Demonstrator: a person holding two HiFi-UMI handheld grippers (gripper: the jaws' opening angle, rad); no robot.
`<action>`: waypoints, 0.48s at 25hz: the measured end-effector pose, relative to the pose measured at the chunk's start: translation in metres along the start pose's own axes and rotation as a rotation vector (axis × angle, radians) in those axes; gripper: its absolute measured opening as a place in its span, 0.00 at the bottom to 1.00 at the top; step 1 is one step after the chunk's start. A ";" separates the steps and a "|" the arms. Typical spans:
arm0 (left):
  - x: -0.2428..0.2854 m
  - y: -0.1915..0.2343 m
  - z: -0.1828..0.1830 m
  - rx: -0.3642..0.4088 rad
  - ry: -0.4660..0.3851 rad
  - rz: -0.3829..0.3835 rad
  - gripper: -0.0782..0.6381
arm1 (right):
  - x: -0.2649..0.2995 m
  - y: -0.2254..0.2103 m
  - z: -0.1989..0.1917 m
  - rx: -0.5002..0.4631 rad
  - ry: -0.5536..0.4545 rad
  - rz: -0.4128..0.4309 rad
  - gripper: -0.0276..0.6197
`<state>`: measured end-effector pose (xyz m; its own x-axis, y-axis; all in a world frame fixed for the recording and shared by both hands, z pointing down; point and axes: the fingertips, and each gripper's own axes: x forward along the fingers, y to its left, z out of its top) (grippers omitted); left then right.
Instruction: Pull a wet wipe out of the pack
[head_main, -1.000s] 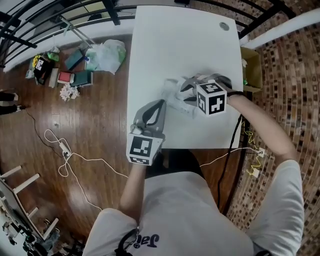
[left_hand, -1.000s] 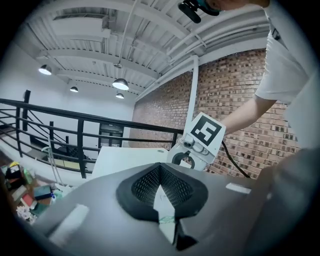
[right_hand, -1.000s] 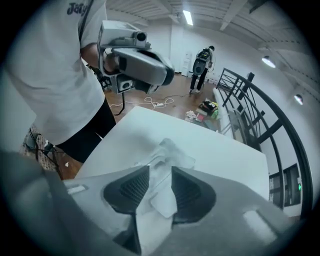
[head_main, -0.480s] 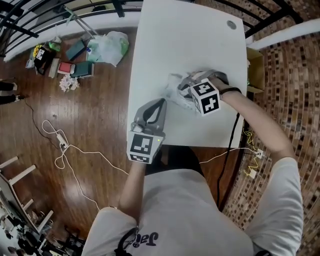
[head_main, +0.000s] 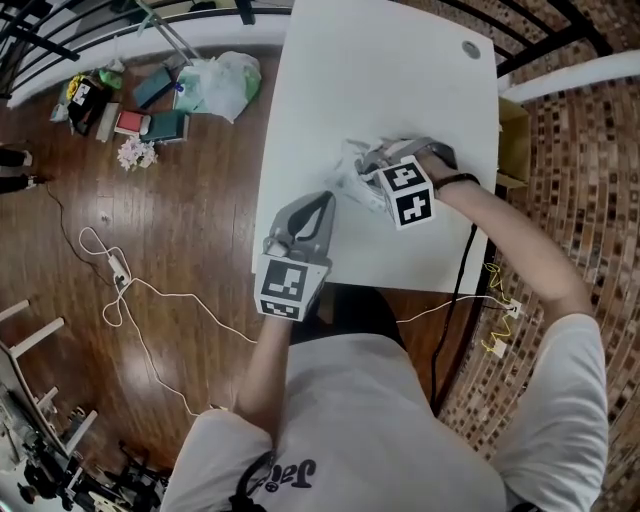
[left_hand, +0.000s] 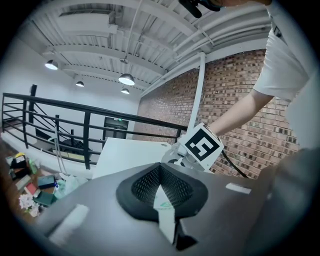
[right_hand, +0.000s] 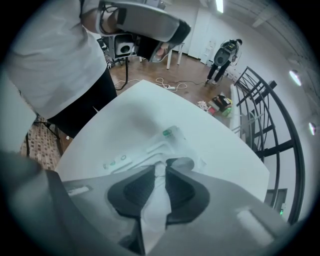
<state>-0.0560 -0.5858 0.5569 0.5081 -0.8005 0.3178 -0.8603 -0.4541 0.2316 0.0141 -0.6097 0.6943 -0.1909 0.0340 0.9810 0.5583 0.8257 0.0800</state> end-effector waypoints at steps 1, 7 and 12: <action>-0.001 0.000 -0.001 0.001 0.001 -0.001 0.13 | 0.000 0.000 0.001 0.000 -0.006 -0.017 0.12; 0.003 -0.008 0.000 0.023 0.017 -0.023 0.13 | -0.003 0.000 0.000 0.068 -0.057 -0.114 0.03; 0.001 -0.017 0.004 0.032 0.012 -0.039 0.13 | -0.034 -0.012 0.003 0.240 -0.154 -0.152 0.03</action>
<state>-0.0410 -0.5808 0.5494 0.5413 -0.7775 0.3201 -0.8408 -0.4972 0.2140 0.0115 -0.6186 0.6594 -0.3876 -0.0297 0.9213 0.3114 0.9365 0.1613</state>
